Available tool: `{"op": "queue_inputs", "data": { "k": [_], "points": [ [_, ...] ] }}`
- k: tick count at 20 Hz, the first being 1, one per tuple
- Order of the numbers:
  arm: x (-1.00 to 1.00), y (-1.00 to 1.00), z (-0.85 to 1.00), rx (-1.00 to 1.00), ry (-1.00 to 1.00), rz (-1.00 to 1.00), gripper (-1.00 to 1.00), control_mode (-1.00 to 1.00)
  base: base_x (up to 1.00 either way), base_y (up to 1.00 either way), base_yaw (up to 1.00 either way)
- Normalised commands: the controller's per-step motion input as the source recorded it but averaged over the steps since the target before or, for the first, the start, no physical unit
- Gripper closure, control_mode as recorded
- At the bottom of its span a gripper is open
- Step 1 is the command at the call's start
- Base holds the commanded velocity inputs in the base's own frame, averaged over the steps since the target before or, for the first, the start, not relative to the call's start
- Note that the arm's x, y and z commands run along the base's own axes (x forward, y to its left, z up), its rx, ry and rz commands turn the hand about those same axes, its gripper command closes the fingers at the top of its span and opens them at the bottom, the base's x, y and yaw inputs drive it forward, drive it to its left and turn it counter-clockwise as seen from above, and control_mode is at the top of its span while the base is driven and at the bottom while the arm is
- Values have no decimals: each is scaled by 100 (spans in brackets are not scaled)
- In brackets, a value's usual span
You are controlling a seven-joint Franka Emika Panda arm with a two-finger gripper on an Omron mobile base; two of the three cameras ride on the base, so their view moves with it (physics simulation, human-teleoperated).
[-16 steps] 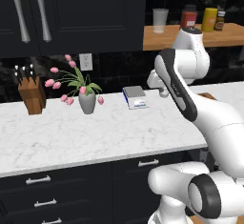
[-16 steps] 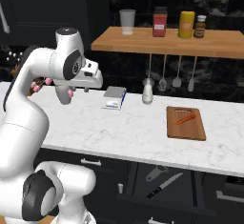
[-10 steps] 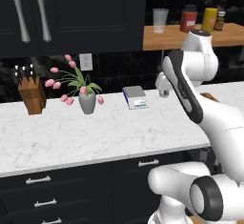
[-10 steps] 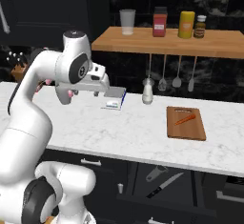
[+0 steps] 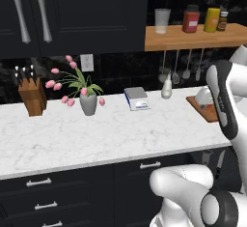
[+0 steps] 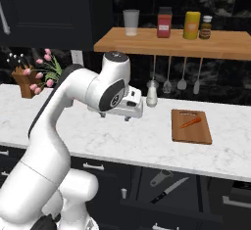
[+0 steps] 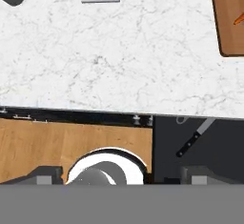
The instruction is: Place the appropriate cutting tool for cutting the carrot skin on the cutting board.
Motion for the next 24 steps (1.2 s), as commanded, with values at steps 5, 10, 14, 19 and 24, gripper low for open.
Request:
{"op": "queue_inputs", "data": {
  "k": [5, 10, 14, 19, 24],
  "points": [
    [-96, -100, -77, 3, 0, -1, -100, -100, 0, 0, 0],
    [-74, -89, -91, 0, 1, -7, -100, -100, 0, 0, 0],
    [0, -85, -61, 5, 31, -7, -100, -100, 0, 0, 0],
    [4, -12, -61, 4, 9, 0, -100, -100, 0, 0, 0],
    [12, 0, -88, 1, -5, 0, -100, -100, 0, 0, 0]
  ]
}}
